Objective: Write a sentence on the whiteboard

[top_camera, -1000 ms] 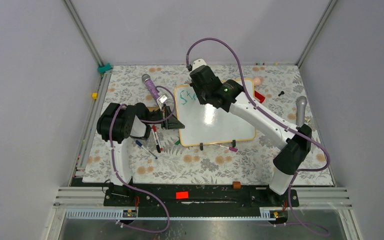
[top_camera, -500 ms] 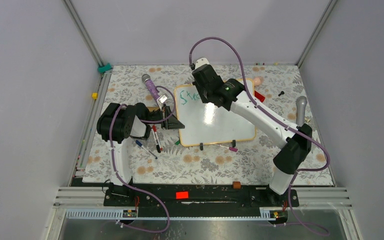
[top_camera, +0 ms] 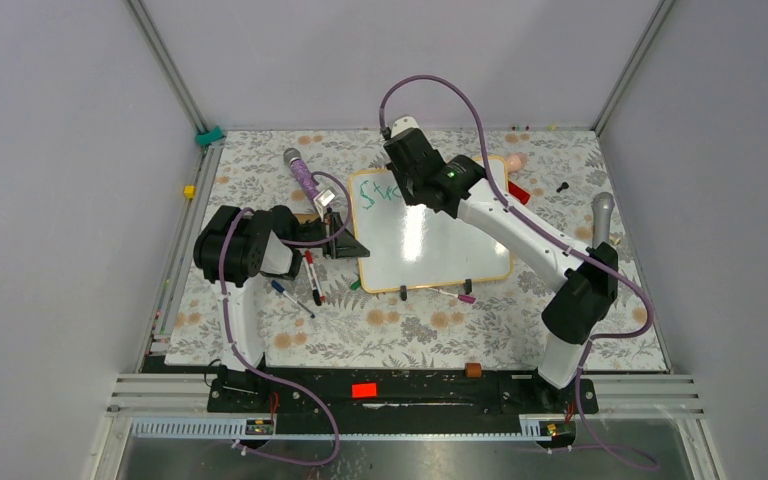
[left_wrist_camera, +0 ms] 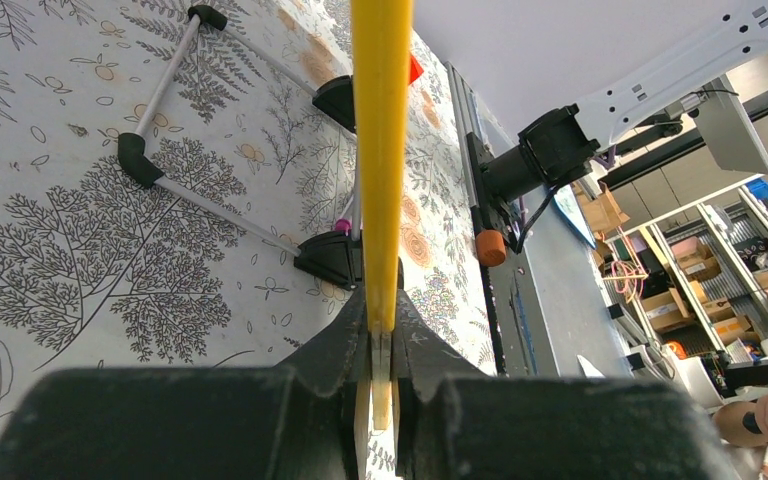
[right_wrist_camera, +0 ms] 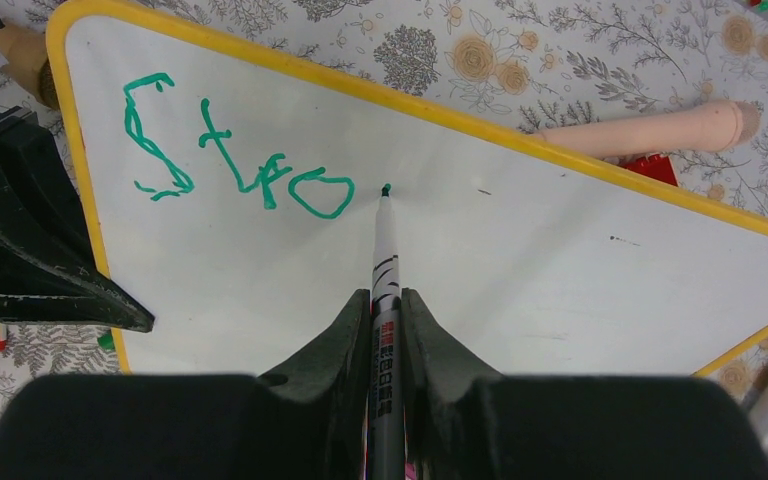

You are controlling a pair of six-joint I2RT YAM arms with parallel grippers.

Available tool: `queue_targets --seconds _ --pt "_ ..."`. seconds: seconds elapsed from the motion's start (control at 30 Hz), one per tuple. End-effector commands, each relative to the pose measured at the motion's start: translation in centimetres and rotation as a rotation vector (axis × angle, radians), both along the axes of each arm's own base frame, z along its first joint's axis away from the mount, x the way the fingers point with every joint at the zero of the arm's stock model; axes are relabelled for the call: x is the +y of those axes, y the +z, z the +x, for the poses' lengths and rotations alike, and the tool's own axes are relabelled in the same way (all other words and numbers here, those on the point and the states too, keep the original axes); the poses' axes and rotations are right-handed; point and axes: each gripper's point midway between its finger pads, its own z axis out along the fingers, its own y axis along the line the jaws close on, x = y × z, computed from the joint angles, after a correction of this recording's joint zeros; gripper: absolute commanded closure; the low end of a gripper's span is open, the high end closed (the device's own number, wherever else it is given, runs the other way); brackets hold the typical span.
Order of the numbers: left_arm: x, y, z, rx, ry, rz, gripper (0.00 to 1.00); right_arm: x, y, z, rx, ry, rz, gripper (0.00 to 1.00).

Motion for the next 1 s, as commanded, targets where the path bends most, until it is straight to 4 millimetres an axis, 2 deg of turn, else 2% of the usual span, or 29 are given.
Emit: queue_targets --seconds 0.0,0.57,0.97 --pt "0.1 0.0 -0.7 0.005 -0.040 0.005 1.00 -0.3 0.5 0.8 -0.020 -0.025 0.005 1.00" --pt "0.1 0.0 -0.7 0.001 -0.038 0.004 1.00 -0.9 -1.3 -1.5 0.051 -0.002 0.028 1.00" --pt "0.1 0.0 -0.7 0.003 -0.038 0.004 1.00 -0.4 -0.1 -0.3 0.016 -0.005 0.028 1.00"
